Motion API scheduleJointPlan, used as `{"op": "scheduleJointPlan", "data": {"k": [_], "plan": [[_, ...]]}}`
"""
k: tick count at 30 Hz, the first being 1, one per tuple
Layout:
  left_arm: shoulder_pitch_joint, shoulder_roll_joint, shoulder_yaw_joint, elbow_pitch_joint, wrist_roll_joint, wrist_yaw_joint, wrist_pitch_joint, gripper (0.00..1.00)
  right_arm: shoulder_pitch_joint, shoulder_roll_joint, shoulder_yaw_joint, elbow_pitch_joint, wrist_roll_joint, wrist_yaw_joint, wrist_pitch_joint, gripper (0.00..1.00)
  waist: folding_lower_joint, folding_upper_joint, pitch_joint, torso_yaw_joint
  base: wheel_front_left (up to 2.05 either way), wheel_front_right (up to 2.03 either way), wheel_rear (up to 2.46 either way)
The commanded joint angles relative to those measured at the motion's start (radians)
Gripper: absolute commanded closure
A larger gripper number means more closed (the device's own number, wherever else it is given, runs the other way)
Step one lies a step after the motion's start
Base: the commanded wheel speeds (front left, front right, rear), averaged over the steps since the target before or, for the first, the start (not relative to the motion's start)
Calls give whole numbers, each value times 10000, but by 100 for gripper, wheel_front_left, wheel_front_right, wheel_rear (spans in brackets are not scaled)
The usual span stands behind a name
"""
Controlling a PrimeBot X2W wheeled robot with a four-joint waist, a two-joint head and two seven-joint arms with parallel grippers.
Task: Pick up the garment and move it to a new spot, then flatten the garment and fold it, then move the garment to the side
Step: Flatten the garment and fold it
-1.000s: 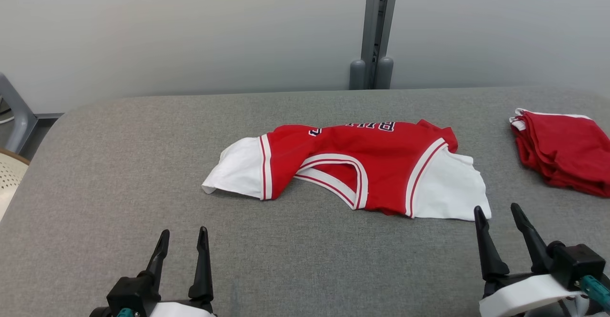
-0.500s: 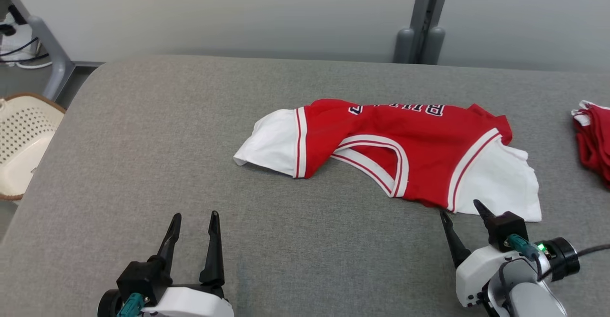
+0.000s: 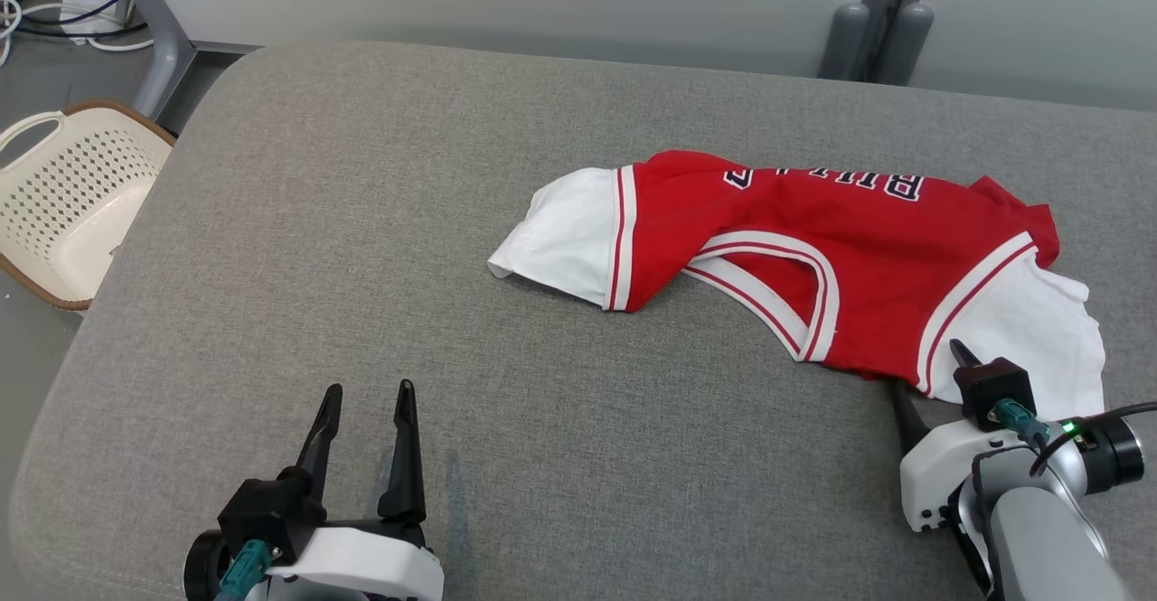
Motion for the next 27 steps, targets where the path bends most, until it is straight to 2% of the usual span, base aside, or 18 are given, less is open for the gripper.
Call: {"op": "scheduleJointPlan", "data": {"k": [1, 2, 5, 9, 13, 22, 27], "plan": [[-125, 25, 55, 12, 36, -24, -17, 0, -98, -61, -22, 39, -37, 1, -85, 3, 0, 0, 6, -4, 0, 0, 0], [-138, 13, 71, 16, 60, -39, -18, 0, -171, -54, -30, 121, -94, -1, -140, 44, 0, 0, 14, -7, 0, 0, 0], [-166, -18, 115, 18, 111, -81, -18, 0, -330, -39, 83, 226, -147, -1, -237, 100, 0, 0, 27, -33, 0, 0, 0], [-156, -62, 153, 54, 180, -131, -18, 0, -441, -19, 440, 141, 218, -1, -295, 100, 0, 0, 7, -67, 0, 0, 0], [-175, -100, 186, 108, 211, -195, -19, 0, -454, -7, 1436, -433, 1185, 1, -316, 100, 0, 0, -27, -91, 0, 0, 0], [-214, -189, 254, 181, 280, -254, -19, 0, -312, -9, 4796, -2397, 3516, 1, -309, 100, 0, 0, -144, -46, 0, 0, 0], [-248, -228, 314, 199, 297, -307, -19, 0, -731, -18, 6426, -2779, 4602, 1, 122, 100, 0, 0, -172, 133, 0, 0, 0]]}}
